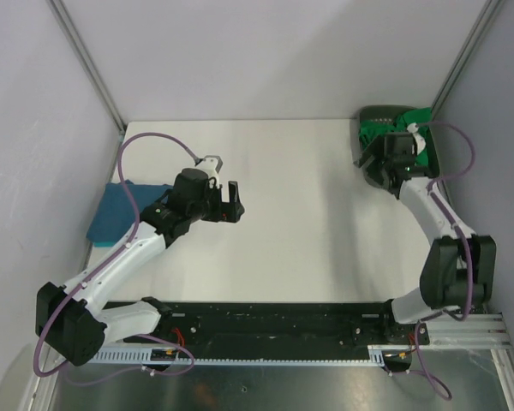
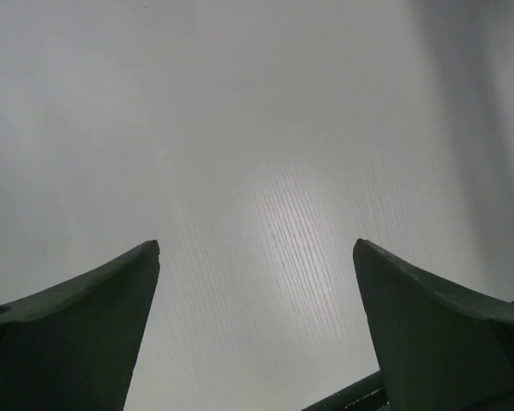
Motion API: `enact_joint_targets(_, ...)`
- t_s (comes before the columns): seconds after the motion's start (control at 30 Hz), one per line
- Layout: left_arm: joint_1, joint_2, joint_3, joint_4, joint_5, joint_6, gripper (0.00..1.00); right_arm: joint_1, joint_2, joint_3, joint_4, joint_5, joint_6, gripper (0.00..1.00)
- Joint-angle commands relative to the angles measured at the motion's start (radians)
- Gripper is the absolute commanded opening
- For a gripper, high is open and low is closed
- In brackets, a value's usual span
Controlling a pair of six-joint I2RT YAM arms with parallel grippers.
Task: Fold and stack the t-shirts
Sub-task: Grab crumpled tshirt from bin with the right arm
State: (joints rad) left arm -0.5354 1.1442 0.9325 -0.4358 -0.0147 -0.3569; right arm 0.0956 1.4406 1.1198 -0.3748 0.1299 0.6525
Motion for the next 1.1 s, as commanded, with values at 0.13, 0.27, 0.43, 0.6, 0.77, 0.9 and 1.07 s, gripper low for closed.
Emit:
enact_joint_targets(0.13, 0.022, -0.001, 0.009, 0.02, 0.058, 0.021, 1.0, -0.198, 0.277, 0.277, 0.134, 0.111, -0.049, 0.99)
enact_joint_targets(0.27, 0.026, 0.009, 0.01, 0.021, 0.076, 0.019, 1.0, -0.232, 0.445, 0.453, 0.14, 0.137, -0.075, 0.99)
enact_joint_targets(0.43, 0.033, 0.014, 0.01, 0.022, 0.086, 0.019, 0.99, -0.246, 0.68, 0.701, 0.128, 0.155, -0.131, 0.99)
enact_joint_targets(0.6, 0.042, 0.016, 0.01, 0.02, 0.094, 0.021, 0.99, -0.248, 0.92, 0.979, 0.044, 0.165, -0.211, 0.99)
enact_joint_targets(0.77, 0.052, 0.037, 0.01, 0.02, 0.103, 0.021, 1.0, -0.255, 1.117, 1.229, -0.083, 0.148, -0.23, 0.99)
enact_joint_targets(0.9, 0.056, 0.046, 0.012, 0.021, 0.11, 0.022, 0.99, -0.259, 1.164, 1.223, -0.077, 0.116, -0.222, 0.99)
enact_joint_targets(1.07, 0.058, 0.057, 0.012, 0.02, 0.109, 0.022, 0.99, -0.266, 1.159, 1.153, -0.05, 0.101, -0.214, 0.85)
